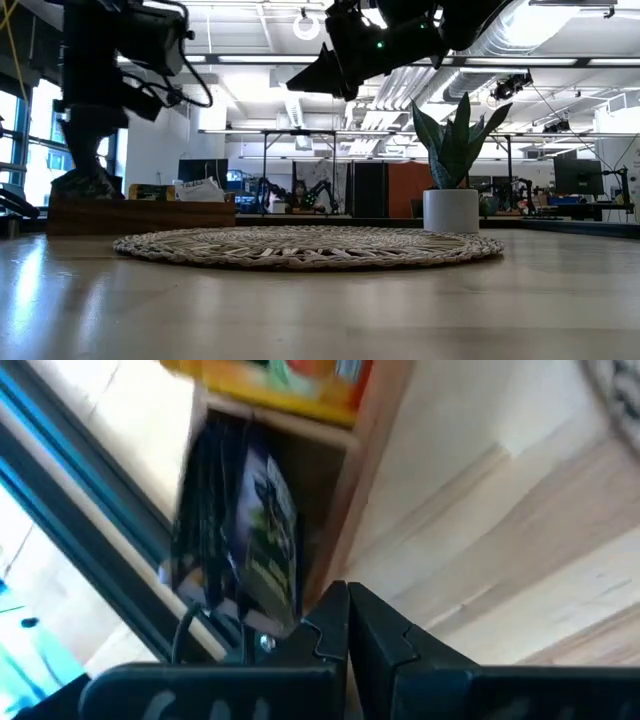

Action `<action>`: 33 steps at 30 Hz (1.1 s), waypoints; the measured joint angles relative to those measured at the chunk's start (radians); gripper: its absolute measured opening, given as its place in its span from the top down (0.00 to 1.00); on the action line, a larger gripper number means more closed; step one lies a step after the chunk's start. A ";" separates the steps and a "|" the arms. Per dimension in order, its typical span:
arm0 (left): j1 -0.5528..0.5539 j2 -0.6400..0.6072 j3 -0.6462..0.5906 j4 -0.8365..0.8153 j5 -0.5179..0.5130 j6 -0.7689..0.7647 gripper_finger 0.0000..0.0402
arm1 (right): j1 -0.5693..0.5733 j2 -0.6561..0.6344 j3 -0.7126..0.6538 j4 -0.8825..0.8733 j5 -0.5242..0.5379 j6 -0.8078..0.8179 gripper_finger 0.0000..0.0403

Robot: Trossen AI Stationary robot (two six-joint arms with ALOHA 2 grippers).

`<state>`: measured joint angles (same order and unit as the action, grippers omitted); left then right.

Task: Pick & Place Tea
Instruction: Adjust the black tea bags in the left compartment of the wooden organizer

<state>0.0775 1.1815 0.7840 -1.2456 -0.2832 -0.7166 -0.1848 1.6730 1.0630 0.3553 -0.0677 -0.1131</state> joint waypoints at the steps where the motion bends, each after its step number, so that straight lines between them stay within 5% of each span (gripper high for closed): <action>1: -0.016 0.000 -0.009 -0.004 0.000 -0.018 1.00 | 0.000 0.000 0.000 0.000 -0.005 0.000 0.99; 8: -0.051 0.000 -0.025 -0.092 -0.062 -0.078 1.00 | 0.000 0.000 0.000 0.000 -0.019 0.000 0.99; 15: 0.029 0.000 -0.025 -0.077 -0.175 -0.031 1.00 | 0.000 0.000 0.000 0.001 -0.019 0.000 0.99; 33: 0.139 0.065 -0.027 0.079 -0.174 0.138 1.00 | 0.000 0.000 0.000 0.000 -0.019 0.000 0.98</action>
<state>0.2161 1.2462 0.7570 -1.1667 -0.4573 -0.5783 -0.1848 1.6733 1.0630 0.3553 -0.0865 -0.1131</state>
